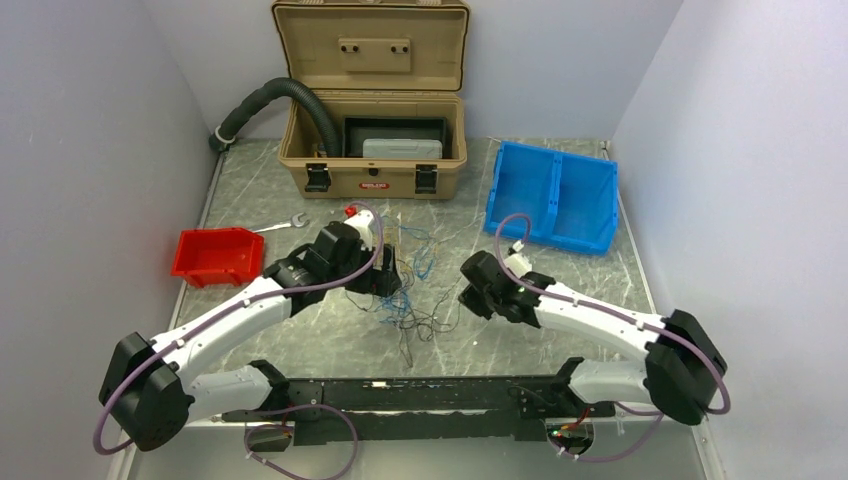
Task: Untangle the cables
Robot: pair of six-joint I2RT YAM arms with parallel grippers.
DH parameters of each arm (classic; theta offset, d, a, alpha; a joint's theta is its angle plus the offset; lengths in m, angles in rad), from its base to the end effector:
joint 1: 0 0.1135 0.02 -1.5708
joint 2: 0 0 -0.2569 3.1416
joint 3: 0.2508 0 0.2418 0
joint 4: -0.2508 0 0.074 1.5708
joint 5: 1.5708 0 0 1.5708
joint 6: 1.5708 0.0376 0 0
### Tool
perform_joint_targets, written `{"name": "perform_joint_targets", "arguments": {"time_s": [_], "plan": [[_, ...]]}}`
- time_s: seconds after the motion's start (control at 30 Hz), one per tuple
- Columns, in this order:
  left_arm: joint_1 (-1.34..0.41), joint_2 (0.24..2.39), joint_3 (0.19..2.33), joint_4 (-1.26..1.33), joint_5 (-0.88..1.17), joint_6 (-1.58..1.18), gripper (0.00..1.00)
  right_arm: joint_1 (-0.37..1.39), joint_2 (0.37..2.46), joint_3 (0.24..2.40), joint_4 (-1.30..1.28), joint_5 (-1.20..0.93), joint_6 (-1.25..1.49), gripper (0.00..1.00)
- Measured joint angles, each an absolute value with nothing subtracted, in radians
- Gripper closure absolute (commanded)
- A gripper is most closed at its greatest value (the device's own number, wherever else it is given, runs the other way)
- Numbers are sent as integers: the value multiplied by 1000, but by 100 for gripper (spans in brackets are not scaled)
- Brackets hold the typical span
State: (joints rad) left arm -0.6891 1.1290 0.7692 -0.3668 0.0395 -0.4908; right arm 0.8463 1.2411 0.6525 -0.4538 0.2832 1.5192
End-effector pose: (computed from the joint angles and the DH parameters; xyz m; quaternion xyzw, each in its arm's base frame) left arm 0.1796 -0.1499 0.2453 0.0983 0.9068 -0.2428 0.3303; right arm 0.1540 0.1581 0.1813 0.3503 0.8899 0.1878 0.2239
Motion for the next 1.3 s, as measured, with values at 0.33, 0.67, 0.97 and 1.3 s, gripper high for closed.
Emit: {"name": "perform_joint_targets", "arguments": {"time_s": [0.33,0.67,0.97,1.3], "plan": [[-691,1140,814,-335,146,-437,2,841,949,778,-459,403,1131,100],[-709,1174,814,-206,254,-403,2,831,852,901,-450,419,888,100],[-774,1319,814,-21,268,-329,5,830,829,921,-477,426,841,100],[-787,1573,886,54,281,-319,14,830,810,946,-510,450,831,100]]}}
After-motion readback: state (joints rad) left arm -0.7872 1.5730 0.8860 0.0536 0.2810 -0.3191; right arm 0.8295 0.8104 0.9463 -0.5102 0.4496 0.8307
